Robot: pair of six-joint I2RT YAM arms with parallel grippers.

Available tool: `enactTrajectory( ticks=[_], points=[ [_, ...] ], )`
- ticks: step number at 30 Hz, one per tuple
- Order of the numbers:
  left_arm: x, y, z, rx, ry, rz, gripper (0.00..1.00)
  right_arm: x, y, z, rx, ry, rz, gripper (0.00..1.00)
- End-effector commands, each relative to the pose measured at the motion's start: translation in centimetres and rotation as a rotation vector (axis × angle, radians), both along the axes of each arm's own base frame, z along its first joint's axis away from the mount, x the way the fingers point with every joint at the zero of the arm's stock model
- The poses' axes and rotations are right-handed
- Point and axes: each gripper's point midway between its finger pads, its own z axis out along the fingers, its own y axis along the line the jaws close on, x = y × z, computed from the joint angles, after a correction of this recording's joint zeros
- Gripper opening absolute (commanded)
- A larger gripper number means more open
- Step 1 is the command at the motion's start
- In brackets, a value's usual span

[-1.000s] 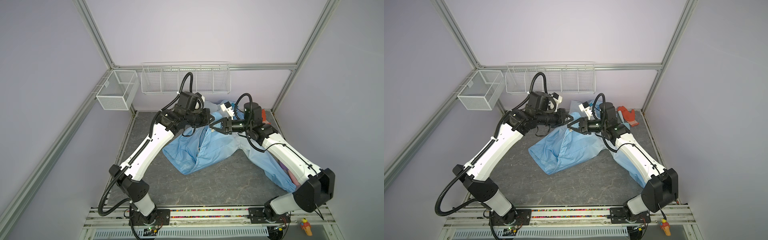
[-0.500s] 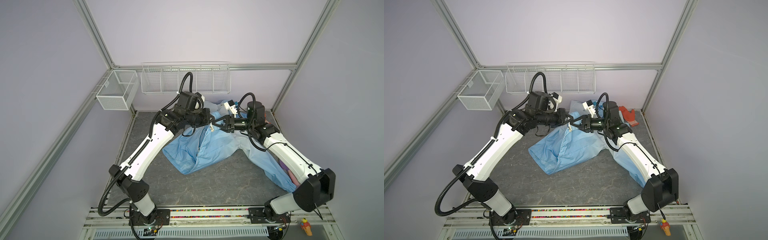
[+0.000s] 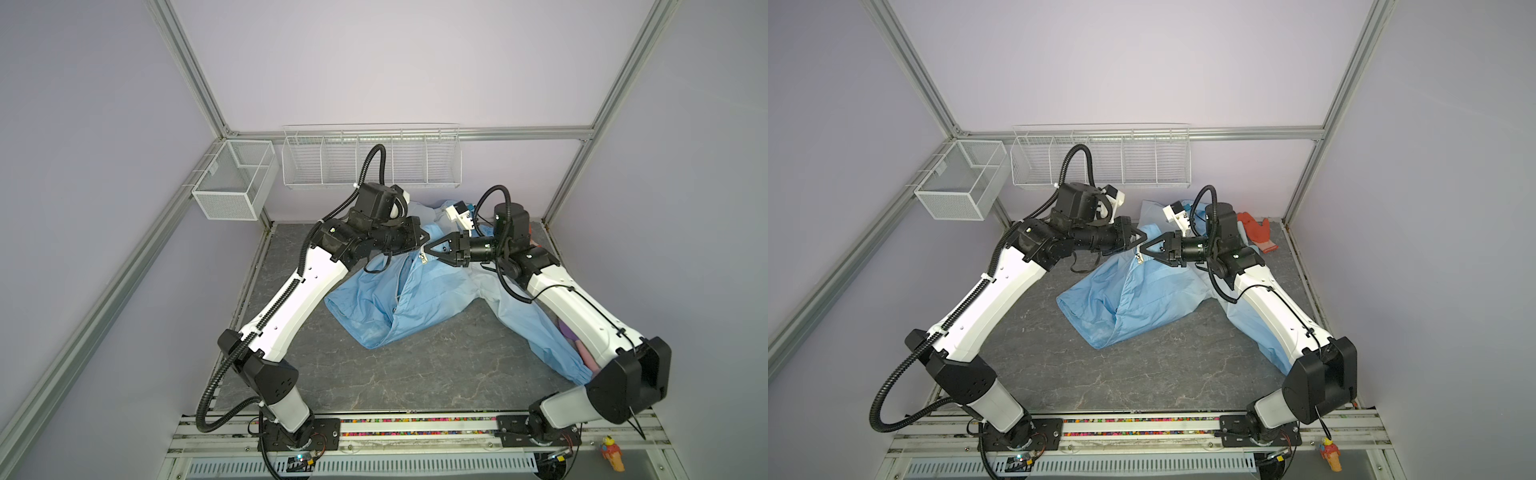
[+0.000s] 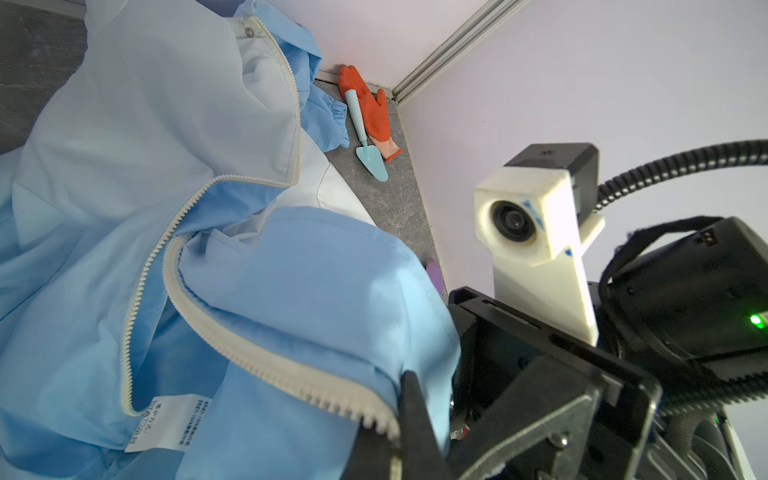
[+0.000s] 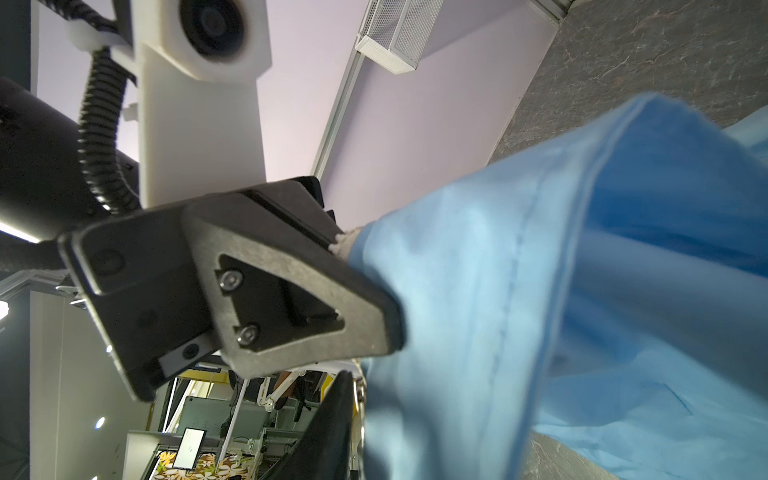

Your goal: Zip up the jacket

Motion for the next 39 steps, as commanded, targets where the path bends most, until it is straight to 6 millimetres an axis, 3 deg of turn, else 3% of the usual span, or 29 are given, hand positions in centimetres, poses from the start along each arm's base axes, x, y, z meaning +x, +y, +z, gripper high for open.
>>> enactTrajectory(
  ticks=[1, 9, 17, 23, 33, 37, 39],
  points=[
    [-0.3, -0.3, 1.9, -0.04, -0.041, -0.014, 0.0, -0.4, 0.4, 0.5, 0.007, -0.022, 0.039, 0.32],
    [-0.3, -0.3, 1.7, -0.038, -0.035, -0.016, 0.0, -0.2, 1.0, 0.6, 0.011, -0.025, 0.047, 0.32],
    [-0.2, -0.3, 1.6, -0.037, -0.033, -0.013, 0.0, -0.2, 1.1, 0.6, 0.012, -0.023, 0.053, 0.23],
    [-0.2, -0.4, 1.6, -0.036, -0.035, -0.013, 0.0, -0.4, 1.1, 0.6, 0.015, -0.022, 0.064, 0.29],
    [0.0, -0.3, 1.6, -0.032, -0.035, -0.004, 0.0, -0.6, 1.4, 0.5, 0.011, -0.03, 0.073, 0.09],
    [0.2, -0.1, 1.5, -0.022, -0.041, 0.011, 0.0, -0.6, 1.3, 0.4, 0.004, -0.038, 0.06, 0.07],
    [0.4, 0.5, 1.7, -0.009, -0.054, 0.031, 0.17, -0.5, 1.2, 0.5, -0.001, -0.05, 0.042, 0.07]
  ],
)
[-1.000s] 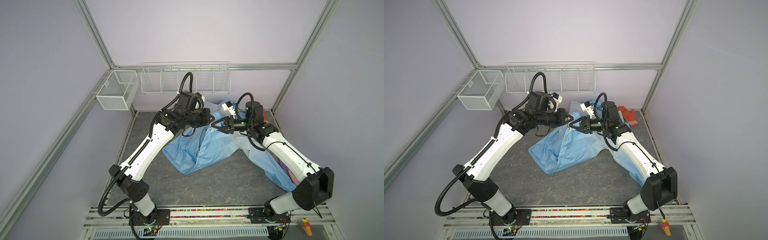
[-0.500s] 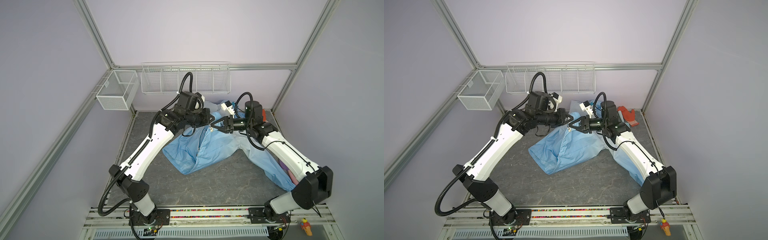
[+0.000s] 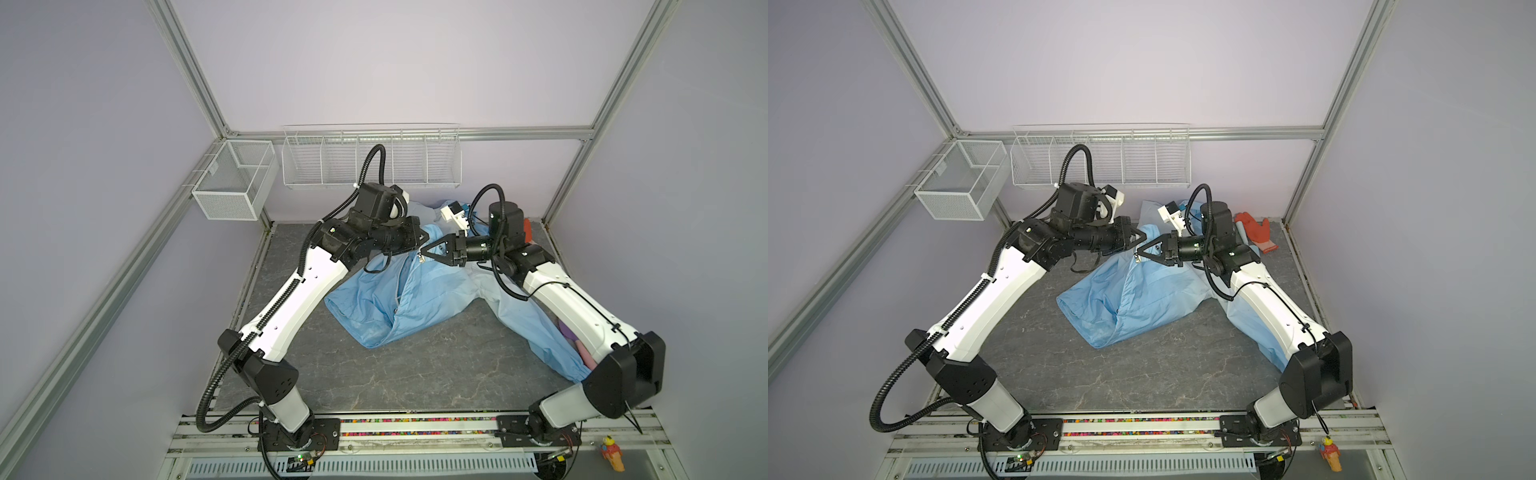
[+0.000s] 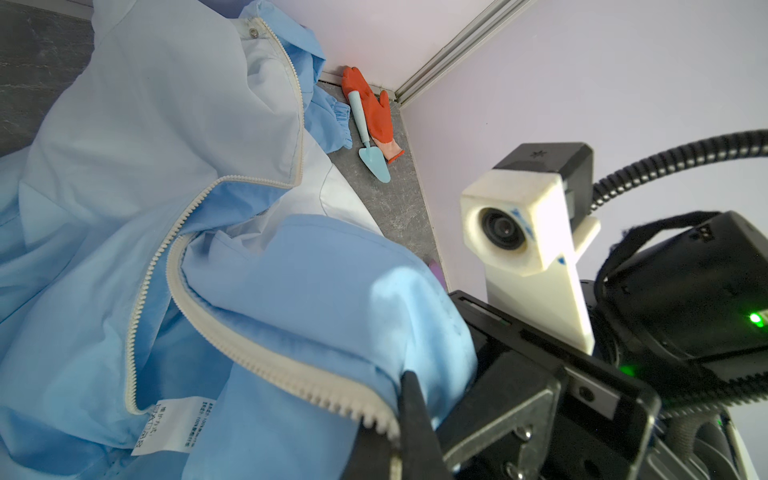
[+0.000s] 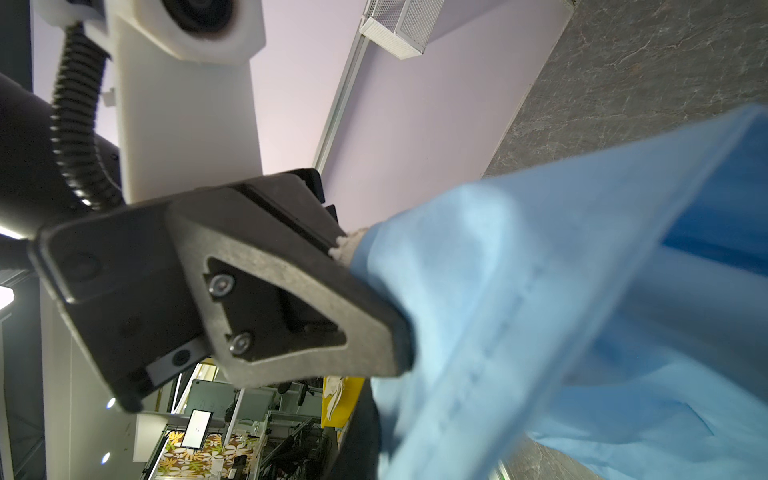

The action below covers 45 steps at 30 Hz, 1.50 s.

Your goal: Zip up the jacket

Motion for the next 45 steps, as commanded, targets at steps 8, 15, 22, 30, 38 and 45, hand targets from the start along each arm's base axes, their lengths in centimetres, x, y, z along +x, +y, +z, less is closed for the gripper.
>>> enactTrajectory(
  ticks=[8, 15, 22, 30, 38, 45],
  points=[
    [1.2, 6.1, 1.7, 0.006, -0.059, 0.193, 0.24, -0.1, -1.2, -0.3, -0.073, -0.107, -0.11, 0.07],
    [0.4, 11.4, 1.5, -0.174, -0.056, 0.323, 0.07, -0.3, -4.8, -4.0, -0.23, -0.141, -0.28, 0.07],
    [0.8, 12.3, -2.3, -0.32, 0.138, 0.247, 0.0, -1.5, -10.2, -11.2, -0.439, -0.006, -0.444, 0.07],
    [-6.6, 10.4, -13.5, -0.025, 0.451, 0.132, 0.23, -4.3, -14.7, -17.7, -0.587, 0.144, -0.589, 0.07],
    [-12.2, 8.7, -22.7, 0.088, 0.539, 0.077, 0.32, -4.6, -14.6, -17.8, -0.577, 0.151, -0.584, 0.07],
    [-10.6, 9.8, -26.8, 0.164, 0.473, 0.149, 0.45, -4.2, -14.0, -17.0, -0.55, 0.155, -0.574, 0.07]
  ],
)
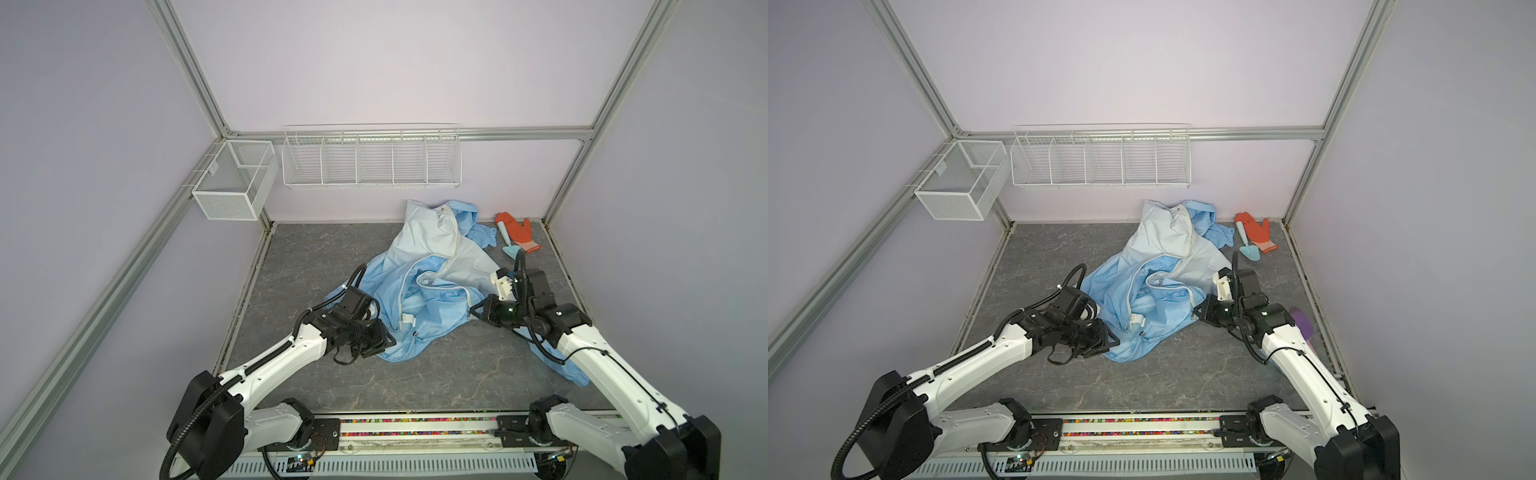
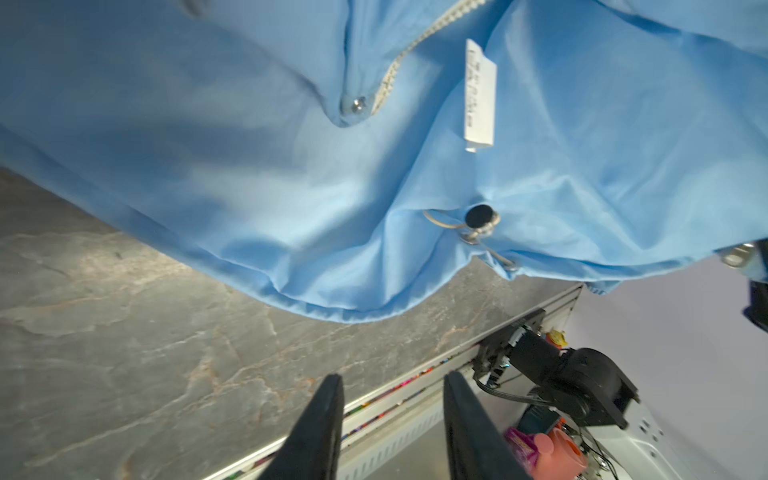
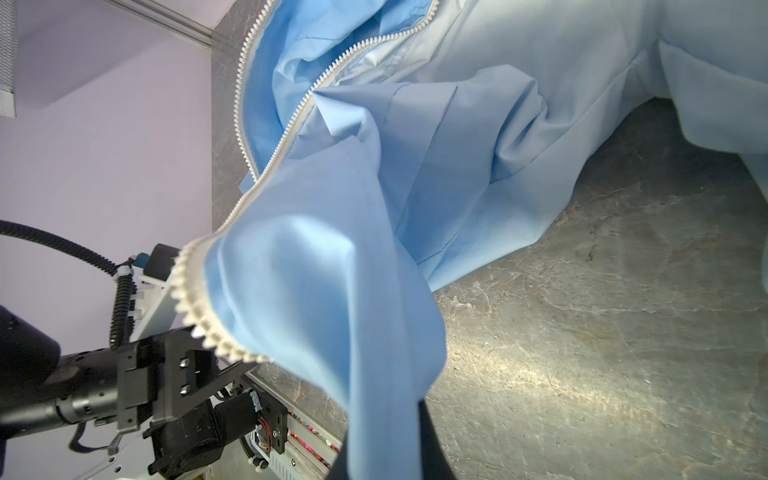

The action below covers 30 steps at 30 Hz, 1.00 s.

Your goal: Zip up the jacket

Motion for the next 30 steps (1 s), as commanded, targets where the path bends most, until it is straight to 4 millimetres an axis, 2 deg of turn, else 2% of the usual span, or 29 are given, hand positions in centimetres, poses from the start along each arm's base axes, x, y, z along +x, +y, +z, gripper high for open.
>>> enactTrajectory(
  ticks=[1, 6, 10, 12, 13, 18, 25, 30],
  points=[
    [3.1, -0.5, -0.2, 0.021, -0.124, 0.029, 0.46, 0.6, 0.4, 1.3, 0.03, -0.026, -0.005, 0.07],
    [6.0, -1.0, -2.1, 0.045, -0.202, 0.051, 0.46, 0.7, 0.4, 2.1, 0.041, -0.038, -0.009, 0.07],
    [6.7, -1.6, -4.2, 0.051, -0.209, 0.019, 0.44, 0.4, 0.2, 1.9, 0.031, -0.028, -0.012, 0.07],
    [7.3, -1.8, -4.6, 0.022, -0.234, 0.022, 0.44, 0.4, 0.3, 2.0, 0.035, -0.032, -0.012, 0.07],
    [7.5, -1.9, -4.7, 0.011, -0.242, 0.025, 0.44, 0.7, 0.3, 3.0, 0.043, -0.051, -0.013, 0.07],
    [8.2, -2.5, -6.2, 0.012, -0.241, -0.004, 0.44, 0.9, 0.5, 3.4, 0.052, -0.054, -0.015, 0.07],
    [9.3, -4.3, -5.8, -0.071, -0.284, -0.02, 0.43, 0.9, 0.6, 3.6, 0.057, -0.05, -0.01, 0.07],
    [9.5, -5.2, -6.7, -0.078, -0.252, -0.051, 0.34, 1.1, 0.7, 3.8, 0.058, -0.051, -0.009, 0.07]
  ],
)
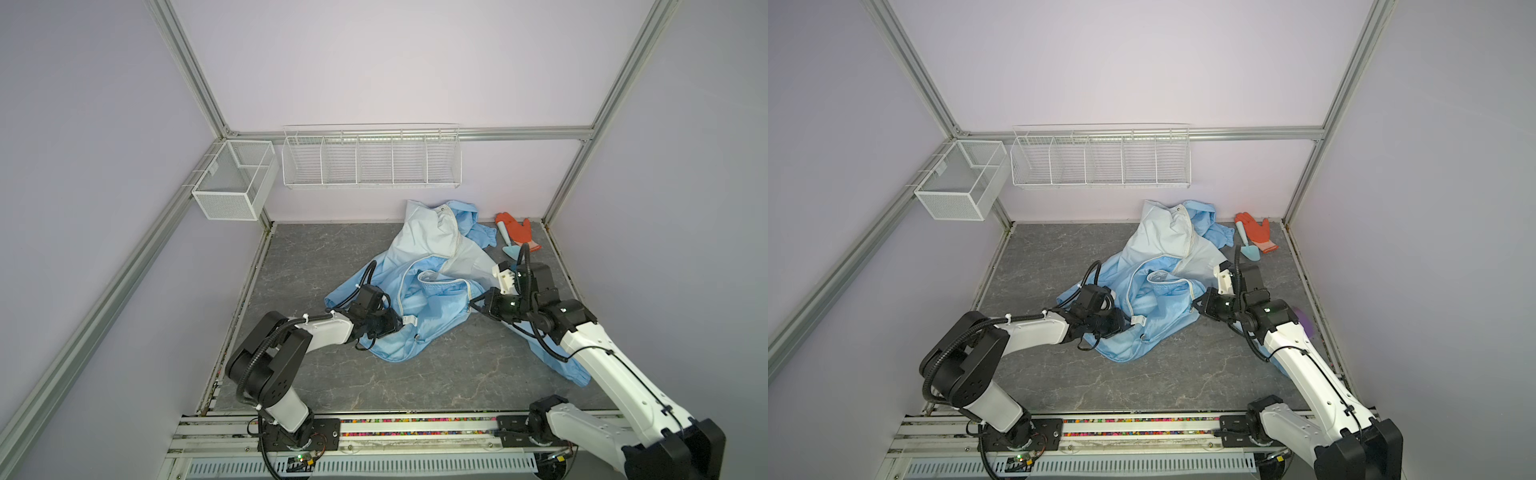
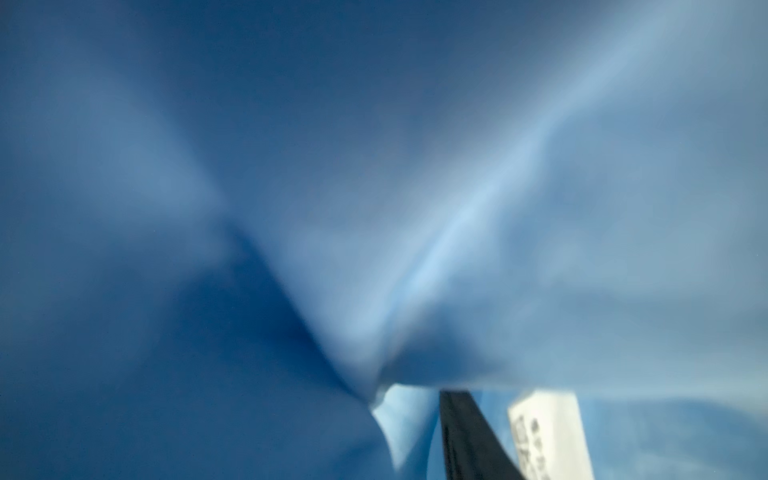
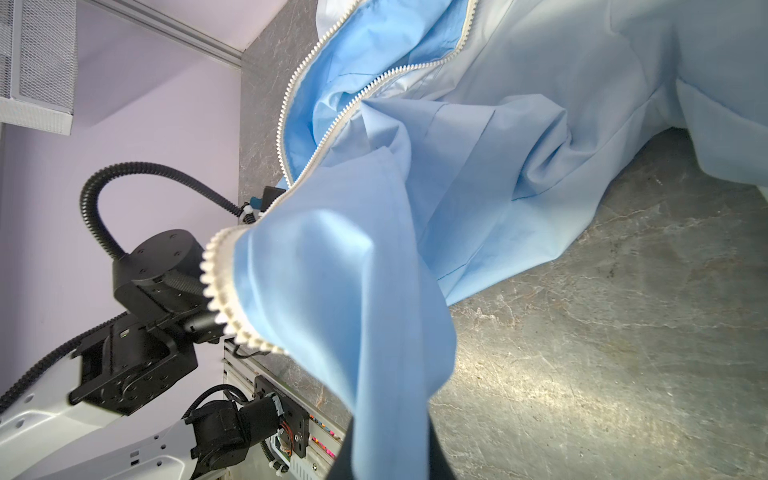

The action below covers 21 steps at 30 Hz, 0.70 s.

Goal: Zip up the jacket
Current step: 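Bring both grippers together, aligning the held zipper edges near the hem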

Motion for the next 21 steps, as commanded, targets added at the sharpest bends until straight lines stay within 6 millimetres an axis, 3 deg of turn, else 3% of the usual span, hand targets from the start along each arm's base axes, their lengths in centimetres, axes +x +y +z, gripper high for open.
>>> enactTrajectory(
  ticks=[1, 9, 13, 17, 21],
  points=[
    [0.8, -1.1, 0.7, -0.036, -0.032, -0.034, 0.33, 0.5, 0.2, 1.3, 0.016, -0.024, -0.003, 0.07],
    [0.6, -1.3, 0.4, -0.047, -0.021, -0.042, 0.0, 0.6, 0.2, 1.3, 0.015, -0.023, -0.003, 0.07],
    [0.7, -0.9, 1.3, -0.062, -0.028, -0.022, 0.0, 0.6, 0.3, 1.2, 0.015, -0.021, 0.003, 0.07],
    [0.4, 1.1, 4.1, -0.076, -0.045, 0.012, 0.0, 0.7, 0.5, 1.4, -0.009, -0.035, 0.021, 0.07],
    [-0.6, 2.3, 9.7, -0.134, -0.093, -0.025, 0.0, 0.9, 1.8, 0.9, -0.04, -0.032, 0.075, 0.07]
  ],
)
